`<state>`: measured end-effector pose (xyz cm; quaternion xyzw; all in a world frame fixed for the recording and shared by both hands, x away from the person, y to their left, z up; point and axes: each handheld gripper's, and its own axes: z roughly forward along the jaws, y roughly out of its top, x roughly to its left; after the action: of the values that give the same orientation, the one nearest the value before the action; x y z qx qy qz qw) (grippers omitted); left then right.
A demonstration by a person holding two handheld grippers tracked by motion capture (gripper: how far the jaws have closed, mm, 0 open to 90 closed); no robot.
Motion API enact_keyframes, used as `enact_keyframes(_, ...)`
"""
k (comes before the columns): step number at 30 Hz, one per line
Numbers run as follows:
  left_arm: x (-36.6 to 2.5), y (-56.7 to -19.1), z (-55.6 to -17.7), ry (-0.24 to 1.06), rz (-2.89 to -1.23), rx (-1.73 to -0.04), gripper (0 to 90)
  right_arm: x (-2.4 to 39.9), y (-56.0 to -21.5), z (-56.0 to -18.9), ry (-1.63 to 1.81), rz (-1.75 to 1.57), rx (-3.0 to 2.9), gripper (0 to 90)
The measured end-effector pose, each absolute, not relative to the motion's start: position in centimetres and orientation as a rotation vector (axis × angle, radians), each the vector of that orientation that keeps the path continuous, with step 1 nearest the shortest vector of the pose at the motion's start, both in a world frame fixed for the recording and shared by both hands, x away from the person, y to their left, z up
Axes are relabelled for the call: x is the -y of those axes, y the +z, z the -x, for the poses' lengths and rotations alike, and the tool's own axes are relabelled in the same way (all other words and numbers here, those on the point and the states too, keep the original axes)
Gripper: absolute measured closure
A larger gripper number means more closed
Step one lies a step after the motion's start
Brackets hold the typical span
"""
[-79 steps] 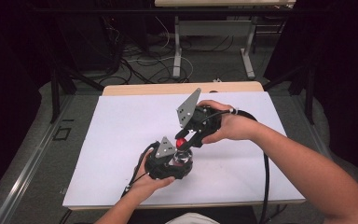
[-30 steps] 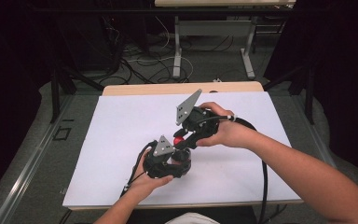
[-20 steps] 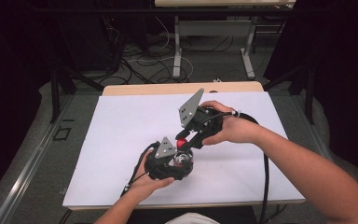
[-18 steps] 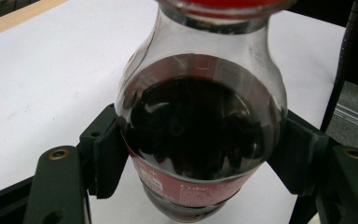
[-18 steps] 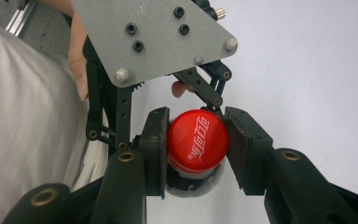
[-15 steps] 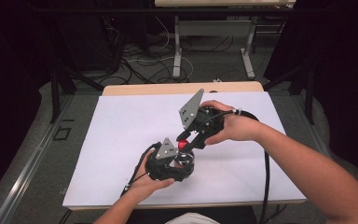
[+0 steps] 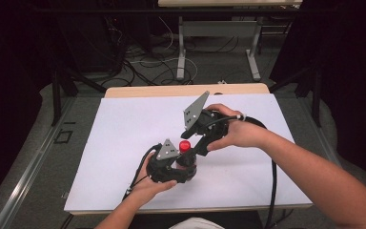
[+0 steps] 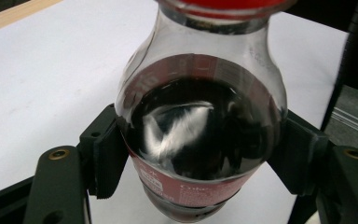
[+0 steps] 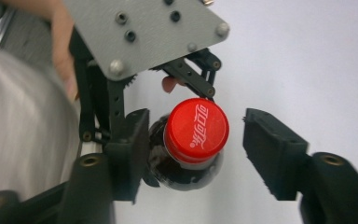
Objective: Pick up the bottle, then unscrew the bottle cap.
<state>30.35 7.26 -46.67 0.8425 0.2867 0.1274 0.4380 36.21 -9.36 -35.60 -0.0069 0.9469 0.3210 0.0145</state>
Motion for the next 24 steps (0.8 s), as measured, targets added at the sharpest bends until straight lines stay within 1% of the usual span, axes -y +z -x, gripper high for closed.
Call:
enact_keyframes(2, -7.4, -46.7, -30.5, 0.332, -2.087, -0.736, 29.9, 9.3, -35.8, -35.8, 1.002, -0.069, -2.92, 38.7)
enact_keyframes(3, -7.5, -46.7, -30.5, 0.332, -2.089, -0.742, 29.9, 9.2, -35.9, -35.6, 1.036, -0.168, -2.901, 38.3)
enact_keyframes(7, -7.6, -46.7, -30.7, 0.349, -2.089, -0.773, 29.8, 9.1, -36.2, -34.9, 0.985, -0.243, -2.829, 39.5)
enact_keyframes(11, -7.6, -46.7, -30.7, 0.35, -2.109, -0.774, 29.9, 8.8, -36.3, -34.3, 1.017, -0.235, -2.787, 47.8)
enact_keyframes(14, -7.5, -46.8, -30.6, 0.348, -2.111, -0.77, 29.9, 8.7, -36.3, -34.3, 1.018, -0.237, -2.788, 50.7)
enact_keyframes(19, -7.2, -46.9, -30.4, 0.349, -2.113, -0.774, 29.8, 8.4, -36.3, -34.5, 1.005, -0.282, -2.8, 59.0)
enact_keyframes(24, -7.2, -46.9, -30.4, 0.345, -2.107, -0.774, 29.9, 8.5, -36.3, -35.2, 1.024, -0.225, -2.841, 60.4)
